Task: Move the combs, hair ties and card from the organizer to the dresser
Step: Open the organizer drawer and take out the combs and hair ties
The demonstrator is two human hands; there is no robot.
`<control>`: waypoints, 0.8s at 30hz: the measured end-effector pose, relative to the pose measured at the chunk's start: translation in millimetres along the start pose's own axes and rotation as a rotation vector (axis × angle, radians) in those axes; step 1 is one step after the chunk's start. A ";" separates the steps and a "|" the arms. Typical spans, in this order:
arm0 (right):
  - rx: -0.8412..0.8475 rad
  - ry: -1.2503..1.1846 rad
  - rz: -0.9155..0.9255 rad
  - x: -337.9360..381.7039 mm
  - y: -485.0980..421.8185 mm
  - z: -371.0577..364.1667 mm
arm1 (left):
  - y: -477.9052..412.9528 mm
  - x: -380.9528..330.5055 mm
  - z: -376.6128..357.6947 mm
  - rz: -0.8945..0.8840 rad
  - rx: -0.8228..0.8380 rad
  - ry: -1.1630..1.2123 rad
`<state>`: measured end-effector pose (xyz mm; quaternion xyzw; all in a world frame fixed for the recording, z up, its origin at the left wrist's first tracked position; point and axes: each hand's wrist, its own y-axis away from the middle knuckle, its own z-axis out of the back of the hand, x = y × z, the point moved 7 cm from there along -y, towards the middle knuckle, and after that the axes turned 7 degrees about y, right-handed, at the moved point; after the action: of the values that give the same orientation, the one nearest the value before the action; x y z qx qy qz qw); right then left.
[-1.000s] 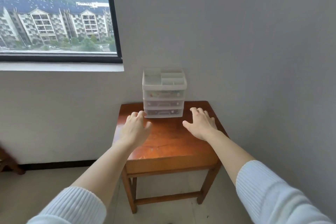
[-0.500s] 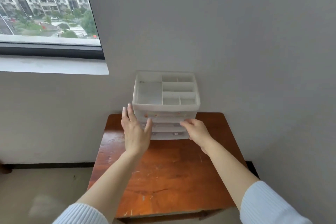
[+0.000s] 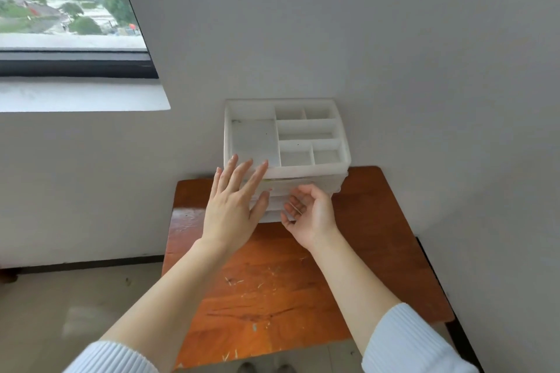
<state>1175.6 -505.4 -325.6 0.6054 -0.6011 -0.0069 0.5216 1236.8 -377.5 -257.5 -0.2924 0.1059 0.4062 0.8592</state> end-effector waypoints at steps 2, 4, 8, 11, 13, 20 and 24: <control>0.003 0.049 -0.009 -2.5 5.3 4.0 | -0.1 -0.1 -0.6 -0.026 0.048 -0.008; -0.014 0.103 -0.023 -3.9 10.7 10.2 | 2.0 -2.6 -1.3 -0.076 0.092 -0.011; -0.062 0.189 -0.047 -5.2 20.5 22.0 | 12.6 -6.3 2.6 -0.118 0.110 0.084; -0.090 0.248 -0.073 -5.4 28.5 31.4 | 23.0 -5.8 6.0 -0.136 0.087 0.153; -0.087 0.319 -0.097 -6.9 34.3 36.9 | 29.9 -4.7 7.7 -0.123 0.092 0.185; -0.149 0.659 -0.032 13.3 50.0 55.7 | 38.6 -3.9 14.0 -0.055 0.141 0.237; -0.272 0.810 0.079 40.2 55.3 71.4 | 39.3 -5.8 12.9 -0.065 0.161 0.245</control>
<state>1101.5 -564.7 -297.9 0.4615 -0.3643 0.1722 0.7903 1202.5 -354.1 -260.9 -0.2734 0.2326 0.3297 0.8732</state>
